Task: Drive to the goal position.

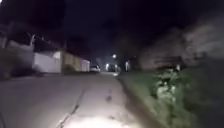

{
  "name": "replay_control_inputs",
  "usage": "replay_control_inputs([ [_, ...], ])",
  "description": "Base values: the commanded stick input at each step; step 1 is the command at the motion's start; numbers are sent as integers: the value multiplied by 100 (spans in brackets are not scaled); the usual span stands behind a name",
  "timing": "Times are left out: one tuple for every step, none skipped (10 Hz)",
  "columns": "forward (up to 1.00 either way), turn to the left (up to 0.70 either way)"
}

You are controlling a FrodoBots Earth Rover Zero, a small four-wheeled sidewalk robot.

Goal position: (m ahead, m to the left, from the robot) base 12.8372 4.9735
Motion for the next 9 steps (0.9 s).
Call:
replay_control_inputs([
  [50, 0],
  [50, 0],
  [50, 0],
  [50, 0],
  [50, 0],
  [50, 0],
  [50, 0],
  [50, 0],
  [50, 0],
])
